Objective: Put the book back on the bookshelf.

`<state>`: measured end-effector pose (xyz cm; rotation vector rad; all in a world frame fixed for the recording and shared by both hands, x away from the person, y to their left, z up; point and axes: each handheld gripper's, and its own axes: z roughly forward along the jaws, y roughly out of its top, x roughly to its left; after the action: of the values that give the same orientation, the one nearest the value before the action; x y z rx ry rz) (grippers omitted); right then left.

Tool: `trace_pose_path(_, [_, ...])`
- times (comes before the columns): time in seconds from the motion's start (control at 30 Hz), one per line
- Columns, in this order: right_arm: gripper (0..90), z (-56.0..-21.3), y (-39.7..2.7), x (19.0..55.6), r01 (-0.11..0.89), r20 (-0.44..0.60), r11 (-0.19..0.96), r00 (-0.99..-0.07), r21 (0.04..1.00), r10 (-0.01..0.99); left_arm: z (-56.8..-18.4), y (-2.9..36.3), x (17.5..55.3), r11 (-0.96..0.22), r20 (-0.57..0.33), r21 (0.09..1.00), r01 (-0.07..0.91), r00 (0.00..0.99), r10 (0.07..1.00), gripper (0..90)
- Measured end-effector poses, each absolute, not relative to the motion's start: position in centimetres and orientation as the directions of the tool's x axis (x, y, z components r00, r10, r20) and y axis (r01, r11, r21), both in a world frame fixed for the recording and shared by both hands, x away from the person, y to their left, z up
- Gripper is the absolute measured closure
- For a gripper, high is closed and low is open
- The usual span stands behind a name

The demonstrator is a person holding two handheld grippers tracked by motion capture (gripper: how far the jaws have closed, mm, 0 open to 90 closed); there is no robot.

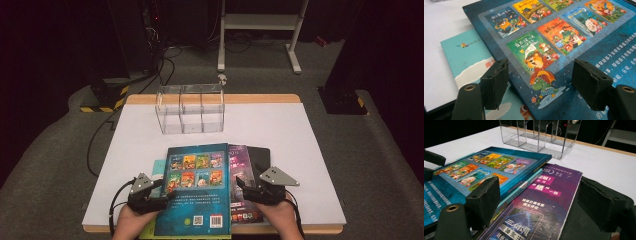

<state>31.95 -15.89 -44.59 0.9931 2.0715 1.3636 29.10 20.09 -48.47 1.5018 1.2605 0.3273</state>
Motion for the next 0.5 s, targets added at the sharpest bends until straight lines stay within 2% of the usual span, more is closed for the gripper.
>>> trace_pose_path(0.07, [18.2, -44.6, -15.9, 31.9, 0.315, 0.010, 0.244, -0.630, 0.917, 0.776, -48.4, 19.7, 29.1, 0.147, -0.395, 0.842, 0.519, 0.406, 0.824, 30.4])
trace_pose_path(0.1, [18.5, -44.6, -15.8, 32.0, 0.319, 0.016, 0.242, -0.633, 0.916, 0.774, -48.2, 19.4, 28.9, 0.140, -0.405, 0.845, 0.517, 0.445, 0.798, 36.5])
trace_pose_path(0.13, [18.5, -44.6, -15.8, 32.0, 0.322, 0.018, 0.242, -0.633, 0.915, 0.774, -48.0, 18.8, 28.7, 0.174, -0.463, 0.826, 0.536, 0.469, 0.752, 41.7])
trace_pose_path(0.2, [18.6, -44.6, -15.8, 32.0, 0.326, 0.019, 0.244, -0.633, 0.913, 0.774, -47.9, 18.1, 28.6, 0.154, -0.444, 0.833, 0.531, 0.478, 0.758, 39.2])
trace_pose_path(0.3, [18.5, -44.6, -15.8, 31.9, 0.327, 0.019, 0.244, -0.631, 0.913, 0.775, -47.6, 16.8, 28.4, 0.054, -0.331, 0.870, 0.490, 0.501, 0.800, 37.4])
trace_pose_path(0.33, [18.3, -44.6, -16.0, 31.9, 0.323, 0.017, 0.241, -0.628, 0.915, 0.778, -47.5, 17.0, 28.7, 0.075, -0.333, 0.871, 0.486, 0.470, 0.817, 33.9])
trace_pose_path(0.43, [17.8, -44.5, -16.2, 31.8, 0.322, 0.018, 0.236, -0.625, 0.917, 0.780, -47.8, 18.0, 29.1, 0.123, -0.348, 0.868, 0.480, 0.414, 0.841, 31.0])
trace_pose_path(0.5, [17.4, -44.5, -16.4, 31.8, 0.326, 0.025, 0.227, -0.619, 0.918, 0.785, -48.3, 19.4, 29.6, 0.168, -0.394, 0.837, 0.521, 0.360, 0.846, 24.9])
